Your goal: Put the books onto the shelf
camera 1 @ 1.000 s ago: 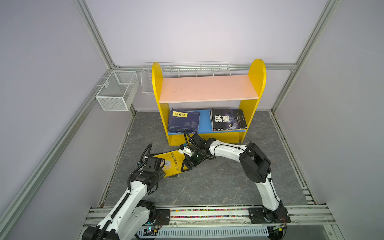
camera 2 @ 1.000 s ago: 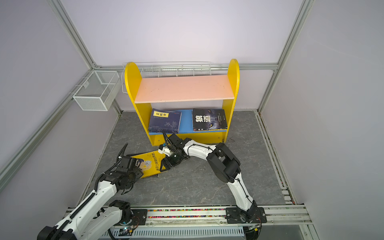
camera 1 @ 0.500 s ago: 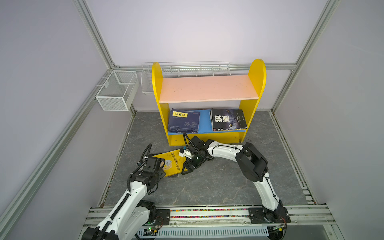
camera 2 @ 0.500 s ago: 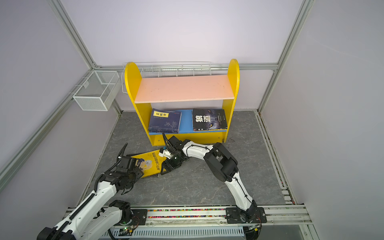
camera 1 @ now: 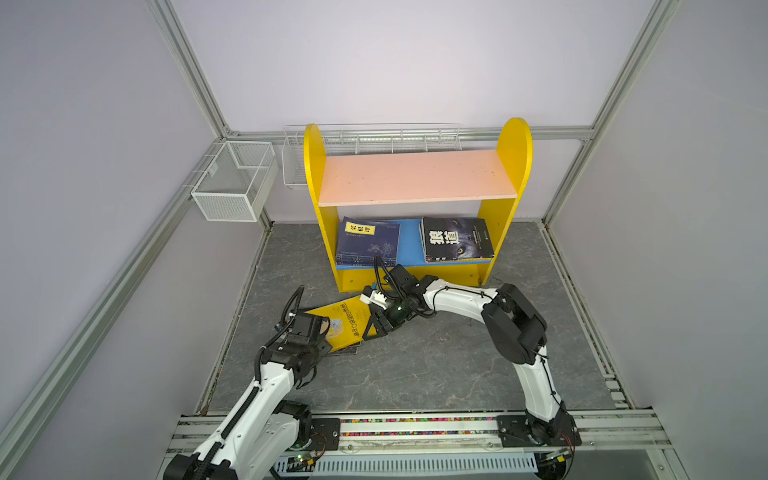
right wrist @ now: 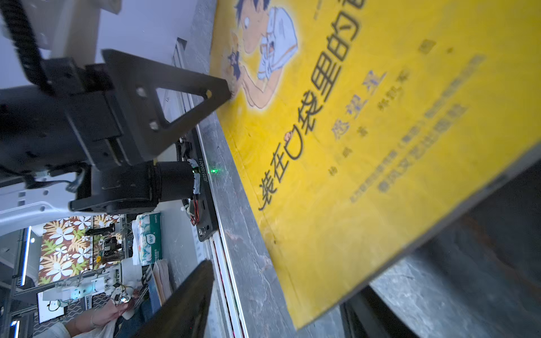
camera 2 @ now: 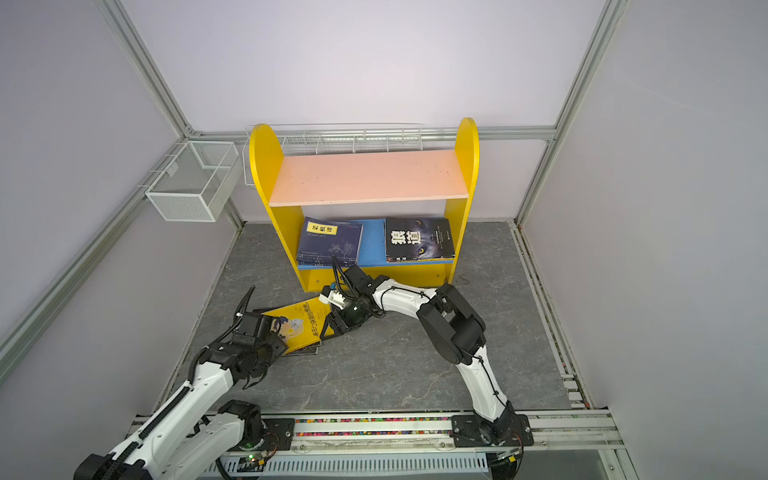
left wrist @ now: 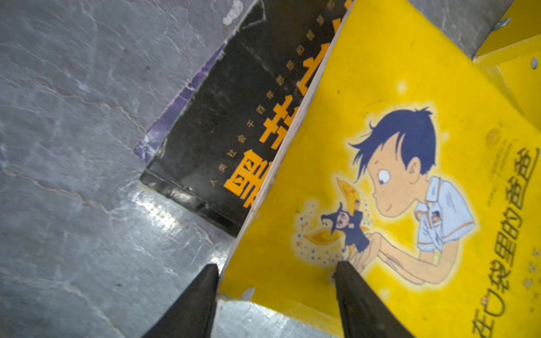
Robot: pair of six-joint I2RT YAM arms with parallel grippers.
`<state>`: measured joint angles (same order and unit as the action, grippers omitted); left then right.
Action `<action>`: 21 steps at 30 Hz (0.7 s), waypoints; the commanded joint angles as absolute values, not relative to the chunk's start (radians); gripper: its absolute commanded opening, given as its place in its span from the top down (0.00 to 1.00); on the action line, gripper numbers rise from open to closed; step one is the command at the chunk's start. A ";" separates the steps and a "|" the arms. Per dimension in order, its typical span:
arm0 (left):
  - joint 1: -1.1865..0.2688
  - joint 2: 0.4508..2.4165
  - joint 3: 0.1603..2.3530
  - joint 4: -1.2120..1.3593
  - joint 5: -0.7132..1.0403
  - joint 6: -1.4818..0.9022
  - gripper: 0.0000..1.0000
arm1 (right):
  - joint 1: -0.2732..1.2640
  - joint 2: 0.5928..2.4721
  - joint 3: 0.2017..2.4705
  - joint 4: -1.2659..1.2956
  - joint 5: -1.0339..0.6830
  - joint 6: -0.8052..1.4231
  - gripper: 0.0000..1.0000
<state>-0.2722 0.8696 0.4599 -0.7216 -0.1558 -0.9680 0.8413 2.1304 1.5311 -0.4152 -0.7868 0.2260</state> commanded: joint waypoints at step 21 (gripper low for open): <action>-0.274 0.928 0.468 -0.725 -0.134 -0.902 0.41 | 0.831 2.059 1.534 -0.191 -0.637 0.413 0.78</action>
